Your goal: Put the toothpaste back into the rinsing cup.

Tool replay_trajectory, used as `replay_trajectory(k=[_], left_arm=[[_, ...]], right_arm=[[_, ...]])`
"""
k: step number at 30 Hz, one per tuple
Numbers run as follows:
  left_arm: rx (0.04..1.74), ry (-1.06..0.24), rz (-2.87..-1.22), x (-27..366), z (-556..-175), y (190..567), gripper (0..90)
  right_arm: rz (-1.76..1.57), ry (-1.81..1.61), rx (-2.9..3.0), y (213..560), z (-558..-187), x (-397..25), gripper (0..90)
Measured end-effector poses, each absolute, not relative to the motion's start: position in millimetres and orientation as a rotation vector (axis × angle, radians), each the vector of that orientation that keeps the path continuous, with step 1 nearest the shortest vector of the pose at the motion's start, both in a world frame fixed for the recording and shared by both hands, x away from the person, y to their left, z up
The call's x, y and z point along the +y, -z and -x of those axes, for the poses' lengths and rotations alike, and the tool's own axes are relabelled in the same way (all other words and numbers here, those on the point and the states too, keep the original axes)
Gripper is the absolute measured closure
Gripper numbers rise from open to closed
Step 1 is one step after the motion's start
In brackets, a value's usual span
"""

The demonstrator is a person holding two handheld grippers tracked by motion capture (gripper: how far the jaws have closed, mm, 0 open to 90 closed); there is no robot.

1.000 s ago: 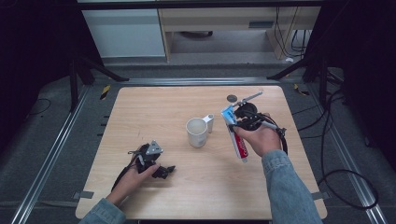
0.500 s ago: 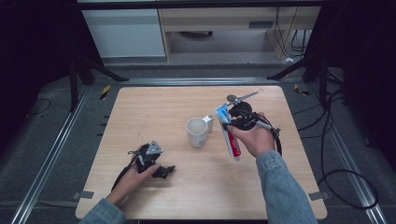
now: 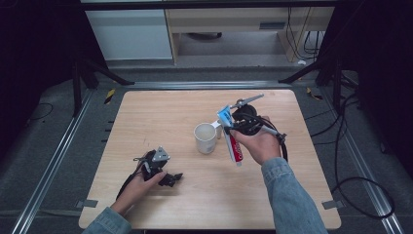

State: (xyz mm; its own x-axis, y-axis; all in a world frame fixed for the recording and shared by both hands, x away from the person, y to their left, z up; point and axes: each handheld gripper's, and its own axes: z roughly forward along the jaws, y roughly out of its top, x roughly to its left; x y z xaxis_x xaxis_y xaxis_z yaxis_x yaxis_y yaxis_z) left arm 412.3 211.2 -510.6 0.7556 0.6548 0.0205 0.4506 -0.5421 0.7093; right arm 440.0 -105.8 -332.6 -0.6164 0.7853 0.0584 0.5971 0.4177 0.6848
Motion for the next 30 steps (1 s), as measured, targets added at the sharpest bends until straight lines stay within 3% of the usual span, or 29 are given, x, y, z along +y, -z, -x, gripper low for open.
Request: replay_trajectory(k=[30], left_arm=[[0.823, -0.37, -2.238, 211, -412, 510, 0.0]], right_arm=[[-1.206, -1.115, 2.308, 304, -446, -92, 73.5]])
